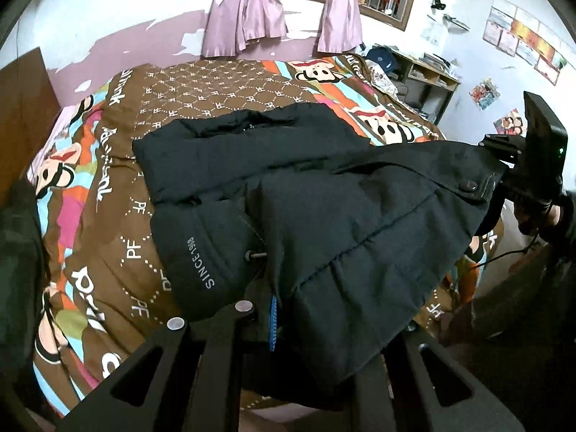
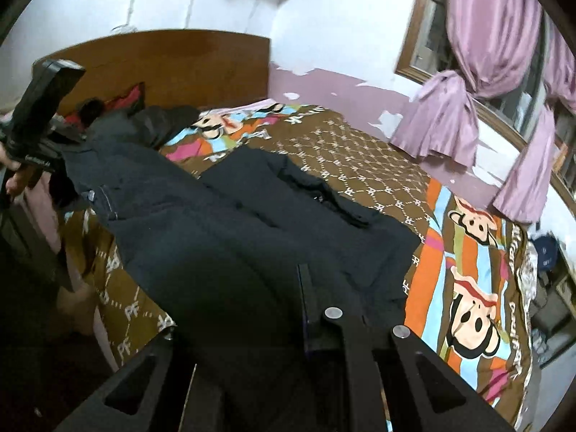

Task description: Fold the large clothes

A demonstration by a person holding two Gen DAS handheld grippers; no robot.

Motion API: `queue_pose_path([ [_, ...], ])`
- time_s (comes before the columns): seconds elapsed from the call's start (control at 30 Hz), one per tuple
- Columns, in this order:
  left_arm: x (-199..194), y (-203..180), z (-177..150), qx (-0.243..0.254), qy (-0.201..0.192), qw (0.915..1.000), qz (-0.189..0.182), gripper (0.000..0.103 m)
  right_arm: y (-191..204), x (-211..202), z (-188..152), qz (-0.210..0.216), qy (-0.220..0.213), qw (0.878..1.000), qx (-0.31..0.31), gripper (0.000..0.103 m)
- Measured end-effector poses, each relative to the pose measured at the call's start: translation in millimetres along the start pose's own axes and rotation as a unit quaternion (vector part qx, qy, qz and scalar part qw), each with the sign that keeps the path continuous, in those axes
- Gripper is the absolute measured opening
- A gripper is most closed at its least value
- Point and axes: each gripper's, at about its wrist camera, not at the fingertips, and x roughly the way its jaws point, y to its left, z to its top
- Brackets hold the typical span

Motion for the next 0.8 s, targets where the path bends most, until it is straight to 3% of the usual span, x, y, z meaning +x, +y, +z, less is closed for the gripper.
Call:
queue_pose_path([
  [0.27, 0, 31, 68, -0.042, -0.032, 0.9985, 0.016, 0.009, -38, 39, 49, -0.045, -0.007, 0.999, 0.023, 0.011],
  [0.5, 19, 75, 129, -0.059, -0.047, 0.9965, 0.038, 0.009, -81, 90, 102, -0.048, -0.004, 0.999, 0.011, 0.011],
  [0.8, 76, 139, 188, -0.084, -0.026, 0.9951, 0.044, 0.01, -143, 185, 129, -0.003, 0.023, 0.998, 0.066, 0.013],
])
